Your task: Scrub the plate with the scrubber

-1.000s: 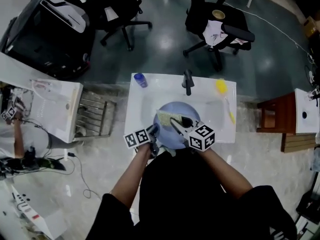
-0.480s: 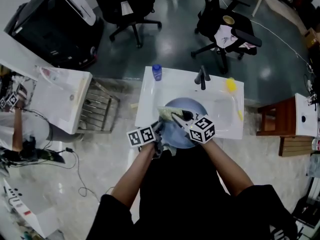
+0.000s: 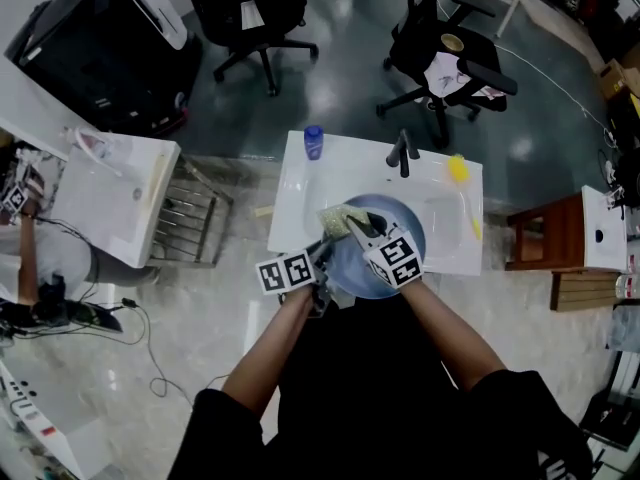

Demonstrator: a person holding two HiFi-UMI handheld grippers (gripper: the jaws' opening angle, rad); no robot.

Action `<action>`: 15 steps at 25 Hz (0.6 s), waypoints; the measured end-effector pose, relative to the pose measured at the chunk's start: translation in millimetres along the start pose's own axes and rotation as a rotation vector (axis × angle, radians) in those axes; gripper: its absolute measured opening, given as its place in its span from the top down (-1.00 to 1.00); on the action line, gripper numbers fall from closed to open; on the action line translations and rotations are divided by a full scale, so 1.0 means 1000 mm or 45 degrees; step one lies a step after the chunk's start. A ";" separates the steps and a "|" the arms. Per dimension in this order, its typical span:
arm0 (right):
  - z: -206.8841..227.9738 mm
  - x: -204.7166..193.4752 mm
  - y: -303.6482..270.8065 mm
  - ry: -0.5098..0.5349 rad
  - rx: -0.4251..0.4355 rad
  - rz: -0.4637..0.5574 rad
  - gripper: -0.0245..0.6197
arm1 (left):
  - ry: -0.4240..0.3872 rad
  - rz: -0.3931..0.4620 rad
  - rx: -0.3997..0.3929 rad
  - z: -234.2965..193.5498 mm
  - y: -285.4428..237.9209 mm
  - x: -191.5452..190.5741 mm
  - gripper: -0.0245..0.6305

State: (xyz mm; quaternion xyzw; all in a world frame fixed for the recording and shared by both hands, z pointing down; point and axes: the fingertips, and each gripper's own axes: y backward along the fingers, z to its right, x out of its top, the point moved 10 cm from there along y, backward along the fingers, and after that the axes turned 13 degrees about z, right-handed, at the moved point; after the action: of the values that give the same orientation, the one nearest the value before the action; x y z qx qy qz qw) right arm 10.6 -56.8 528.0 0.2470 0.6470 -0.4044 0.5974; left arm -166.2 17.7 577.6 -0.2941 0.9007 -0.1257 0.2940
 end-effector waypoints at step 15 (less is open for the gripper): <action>0.052 -0.003 0.039 0.216 -0.249 -0.042 0.72 | -0.054 -0.105 -0.064 0.043 -0.042 -0.020 0.84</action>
State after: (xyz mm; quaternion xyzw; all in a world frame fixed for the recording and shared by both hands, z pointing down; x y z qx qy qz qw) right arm 72.1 -77.5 523.8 0.2101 0.7355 -0.3268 0.5551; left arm -108.0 -5.5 569.5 -0.3409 0.8843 -0.1086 0.3002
